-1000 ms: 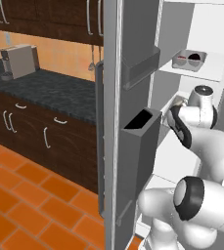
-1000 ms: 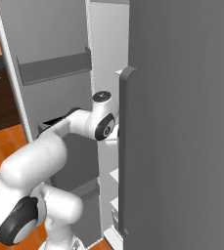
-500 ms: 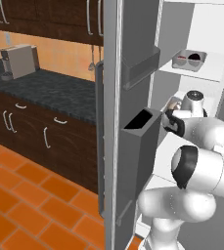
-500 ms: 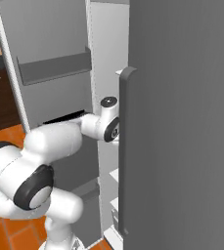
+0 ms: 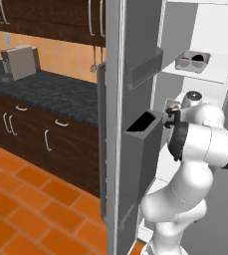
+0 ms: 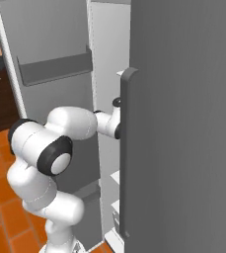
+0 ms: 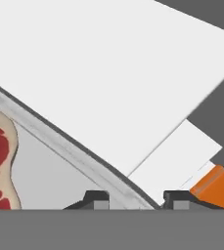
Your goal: Take the meat container that has the steak and place it on the second highest rack of the freezer. Then take the vegetable container that has the tomato and avocado and place it on the highest rack of the freezer.
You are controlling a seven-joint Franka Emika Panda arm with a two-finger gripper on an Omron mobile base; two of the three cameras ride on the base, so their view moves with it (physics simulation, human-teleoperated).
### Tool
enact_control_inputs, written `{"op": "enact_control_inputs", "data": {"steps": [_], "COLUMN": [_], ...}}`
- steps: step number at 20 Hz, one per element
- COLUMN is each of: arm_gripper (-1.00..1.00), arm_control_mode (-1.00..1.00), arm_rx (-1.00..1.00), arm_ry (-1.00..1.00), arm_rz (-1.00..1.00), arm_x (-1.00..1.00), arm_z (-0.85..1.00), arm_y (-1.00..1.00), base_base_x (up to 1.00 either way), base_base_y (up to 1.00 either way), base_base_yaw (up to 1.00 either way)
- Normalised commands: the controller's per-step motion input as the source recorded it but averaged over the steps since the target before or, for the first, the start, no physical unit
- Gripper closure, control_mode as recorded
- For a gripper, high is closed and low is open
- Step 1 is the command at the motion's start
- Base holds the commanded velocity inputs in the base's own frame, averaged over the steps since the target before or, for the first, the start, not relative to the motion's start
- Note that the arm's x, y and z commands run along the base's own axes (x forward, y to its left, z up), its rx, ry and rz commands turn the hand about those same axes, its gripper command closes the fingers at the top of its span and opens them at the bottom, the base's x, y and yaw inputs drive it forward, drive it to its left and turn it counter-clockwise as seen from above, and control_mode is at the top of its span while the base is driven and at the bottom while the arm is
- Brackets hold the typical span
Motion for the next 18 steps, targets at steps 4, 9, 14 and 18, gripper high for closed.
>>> {"op": "enact_control_inputs", "data": {"steps": [4, 9, 14, 18], "arm_gripper": [1.00, 1.00, 1.00, -1.00], "arm_control_mode": [-1.00, -1.00, -1.00, -1.00], "arm_rx": [0.00, 0.00, 0.04, 0.00], "arm_ry": [0.00, -0.07, -0.05, 0.00], "arm_rz": [0.00, -0.09, -0.08, -0.03], "arm_x": [0.29, 0.01, -0.02, 0.60], "arm_z": [-0.18, 0.03, 0.15, -0.06], "arm_y": [-0.30, -0.11, -0.29, -0.14], "base_base_x": [0.00, 0.00, 0.00, 0.00], "base_base_y": [0.00, 0.00, 0.00, 0.00], "base_base_yaw": [0.00, 0.00, 0.00, 0.00]}}
